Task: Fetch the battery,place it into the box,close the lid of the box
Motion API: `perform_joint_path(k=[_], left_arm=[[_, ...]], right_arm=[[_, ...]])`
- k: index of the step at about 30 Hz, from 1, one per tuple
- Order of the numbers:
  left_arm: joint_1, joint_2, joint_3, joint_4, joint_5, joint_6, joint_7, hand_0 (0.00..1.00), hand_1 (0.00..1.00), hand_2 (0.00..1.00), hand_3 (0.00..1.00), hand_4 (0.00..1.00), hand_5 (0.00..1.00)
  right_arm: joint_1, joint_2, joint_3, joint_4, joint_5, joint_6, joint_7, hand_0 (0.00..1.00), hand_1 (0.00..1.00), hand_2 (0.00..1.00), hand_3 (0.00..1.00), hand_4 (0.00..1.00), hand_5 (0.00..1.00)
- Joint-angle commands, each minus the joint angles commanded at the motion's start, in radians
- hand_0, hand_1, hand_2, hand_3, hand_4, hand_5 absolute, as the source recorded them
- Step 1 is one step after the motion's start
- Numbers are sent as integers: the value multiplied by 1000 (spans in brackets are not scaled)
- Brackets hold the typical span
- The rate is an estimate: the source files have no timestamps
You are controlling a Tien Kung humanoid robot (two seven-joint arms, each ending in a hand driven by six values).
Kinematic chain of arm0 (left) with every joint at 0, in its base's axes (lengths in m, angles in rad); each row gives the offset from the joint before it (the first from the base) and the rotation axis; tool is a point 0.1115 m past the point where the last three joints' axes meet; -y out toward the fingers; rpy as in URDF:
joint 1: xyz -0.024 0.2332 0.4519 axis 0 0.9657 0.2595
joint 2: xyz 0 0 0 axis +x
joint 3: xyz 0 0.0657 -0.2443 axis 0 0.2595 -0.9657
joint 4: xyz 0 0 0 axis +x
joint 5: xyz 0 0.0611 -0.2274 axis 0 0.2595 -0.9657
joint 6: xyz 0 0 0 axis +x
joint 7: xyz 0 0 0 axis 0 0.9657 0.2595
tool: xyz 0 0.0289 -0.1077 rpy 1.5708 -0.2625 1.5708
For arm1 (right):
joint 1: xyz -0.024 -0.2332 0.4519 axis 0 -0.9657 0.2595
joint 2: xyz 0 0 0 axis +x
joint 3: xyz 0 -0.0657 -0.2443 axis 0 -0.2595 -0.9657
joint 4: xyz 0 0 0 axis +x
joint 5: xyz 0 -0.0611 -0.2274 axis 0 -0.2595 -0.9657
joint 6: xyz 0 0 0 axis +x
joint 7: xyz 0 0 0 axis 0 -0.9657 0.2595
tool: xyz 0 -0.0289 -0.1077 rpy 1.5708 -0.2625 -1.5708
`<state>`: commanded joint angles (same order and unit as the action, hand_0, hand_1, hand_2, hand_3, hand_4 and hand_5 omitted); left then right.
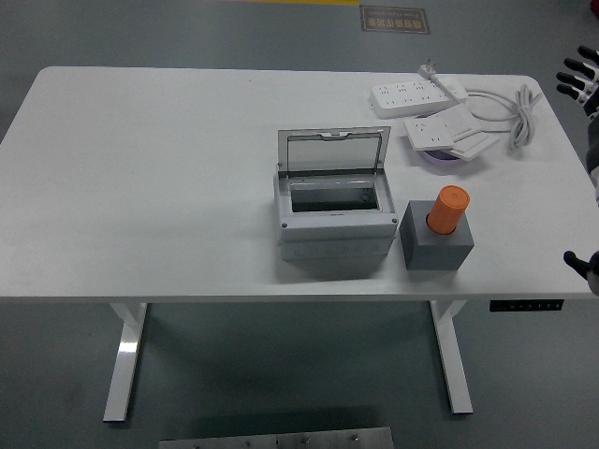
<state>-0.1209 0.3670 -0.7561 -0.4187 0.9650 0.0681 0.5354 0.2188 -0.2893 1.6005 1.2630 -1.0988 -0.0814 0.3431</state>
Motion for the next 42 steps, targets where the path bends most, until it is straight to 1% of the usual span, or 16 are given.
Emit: perform_joint_path(k=[6, 7, 12, 13, 18, 19, 24, 25, 30, 31, 36, 37, 42], left_arm=[[-2, -1, 0, 0, 0, 0, -1, 632, 698, 573, 541, 500, 2], [-2, -1, 0, 0, 1, 0, -1, 632, 698, 573, 541, 500, 2], [-5, -1, 0, 0, 3, -1, -2, 632, 698, 573, 541, 500, 2], [-5, -1, -1, 0, 3, -1, -2, 632, 698, 573, 541, 500, 2], [-6, -2, -2, 0, 5, -3, -1, 632, 698, 573, 541, 500, 2], [-6, -2, -2, 0, 6, -3, -1, 632, 698, 573, 541, 500, 2], [-6, -4, -2, 0, 6, -4, 0, 632, 698, 573, 541, 500, 2], [-6, -4, -2, 0, 7, -4, 0, 632, 698, 573, 541, 500, 2], [-6, -4, -3, 0, 9, -4, 1, 632, 698, 573, 541, 500, 2], [-6, -4, -4, 0, 9, -4, 1, 632, 698, 573, 541, 500, 2], [-6, -4, -6, -1, 12, -4, 3, 632, 698, 573, 541, 500, 2], [-7, -4, -6, -1, 12, -4, 3, 632, 698, 573, 541, 500, 2], [-7, -5, -6, -1, 12, -4, 3, 632, 698, 573, 541, 500, 2]], right_arm=[[-6, 13, -9, -9, 14, -4, 17, 536, 655, 679, 781, 759, 111], [-7, 15, -12, -11, 16, -4, 21, 496, 579, 614, 760, 699, 63], [-8, 22, -21, -19, 13, -3, 26, 496, 579, 614, 760, 699, 63], [-9, 22, -23, -20, 11, -1, 26, 523, 569, 579, 732, 662, 16], [-11, 26, -37, -22, -9, 10, 11, 523, 569, 579, 732, 662, 16], [-11, 27, -41, -23, -14, 14, 6, 538, 587, 585, 728, 686, 2], [-15, 31, -62, -24, -28, 25, -9, 538, 587, 585, 728, 686, 2], [-17, 33, -67, -24, -28, 27, -11, 681, 683, 656, 759, 831, 70], [-24, 41, -91, -24, -28, 33, -19, 681, 683, 656, 759, 831, 70], [-26, 42, -95, -24, -28, 34, -19, 736, 734, 697, 801, 902, 142], [-33, 43, -119, -27, -29, 34, -15, 736, 734, 697, 801, 902, 142], [-35, 43, -123, -28, -28, 32, -12, 782, 751, 715, 808, 966, 316], [-44, 41, -142, -39, -12, 21, 17, 782, 751, 715, 808, 966, 316]])
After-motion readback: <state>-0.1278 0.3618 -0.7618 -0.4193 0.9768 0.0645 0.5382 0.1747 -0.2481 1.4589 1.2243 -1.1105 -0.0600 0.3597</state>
